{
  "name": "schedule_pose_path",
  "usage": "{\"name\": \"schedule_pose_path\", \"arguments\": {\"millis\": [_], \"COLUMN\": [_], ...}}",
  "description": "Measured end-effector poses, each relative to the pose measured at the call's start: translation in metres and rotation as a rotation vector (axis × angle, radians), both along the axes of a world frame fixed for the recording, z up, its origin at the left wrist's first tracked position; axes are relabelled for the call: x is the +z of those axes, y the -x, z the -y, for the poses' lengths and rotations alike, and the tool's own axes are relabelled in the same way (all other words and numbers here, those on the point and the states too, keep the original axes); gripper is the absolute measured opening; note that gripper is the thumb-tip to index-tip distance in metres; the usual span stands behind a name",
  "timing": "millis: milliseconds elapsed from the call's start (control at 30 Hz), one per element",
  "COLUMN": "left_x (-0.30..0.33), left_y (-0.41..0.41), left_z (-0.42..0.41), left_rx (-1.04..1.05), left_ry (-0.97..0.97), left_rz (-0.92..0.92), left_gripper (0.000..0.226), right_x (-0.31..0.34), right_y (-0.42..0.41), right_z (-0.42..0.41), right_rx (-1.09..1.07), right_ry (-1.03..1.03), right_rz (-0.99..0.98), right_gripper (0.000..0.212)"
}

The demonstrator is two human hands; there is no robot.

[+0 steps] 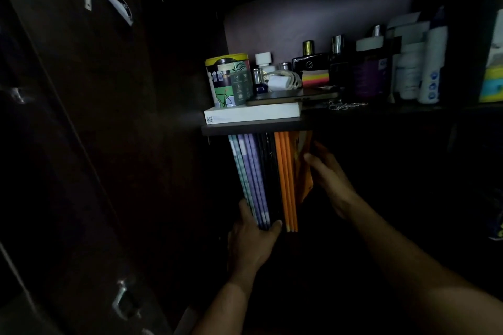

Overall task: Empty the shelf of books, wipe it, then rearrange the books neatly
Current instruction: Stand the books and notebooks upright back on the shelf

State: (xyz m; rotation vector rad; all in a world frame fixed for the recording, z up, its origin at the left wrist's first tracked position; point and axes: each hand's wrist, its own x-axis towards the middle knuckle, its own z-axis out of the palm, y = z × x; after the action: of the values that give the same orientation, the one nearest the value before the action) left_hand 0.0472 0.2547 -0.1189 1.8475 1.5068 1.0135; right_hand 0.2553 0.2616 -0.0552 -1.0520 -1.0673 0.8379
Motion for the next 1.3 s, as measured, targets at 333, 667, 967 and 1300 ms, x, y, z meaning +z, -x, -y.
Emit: {"name": "schedule_pose_path", "arguments": {"millis": [333,667,967,1300], "left_x": [-0.003,0.008,0.023,0.025], "left_y": [0.003,0.001,-0.002,-0.010], "left_z": [-0.006,0.001,-0.022,-0.032], "left_rx": [-0.044,-0.034,-0.126,-0.230], "left_ry": [-0.038,-0.032,-0.120,-0.068], "left_rz": [0.070,0.071,0.546,0.599], "left_gripper": [0.127,0.117,0.092,0.093], "right_x": [0.033,0.033,-0.051,-0.061], "right_y": [0.006,0.036,0.068,0.080], "right_z": [-0.032,-0.020,0.047,0.028], "right_rx": [0.062,0.183,0.082,-0.078], "right_ry": [0.243,0.193,-0.019,-0.111], "right_rz": [0.122,0.064,0.335,0.378], "right_gripper": [0.084,0.080,0.068,0.045]}}
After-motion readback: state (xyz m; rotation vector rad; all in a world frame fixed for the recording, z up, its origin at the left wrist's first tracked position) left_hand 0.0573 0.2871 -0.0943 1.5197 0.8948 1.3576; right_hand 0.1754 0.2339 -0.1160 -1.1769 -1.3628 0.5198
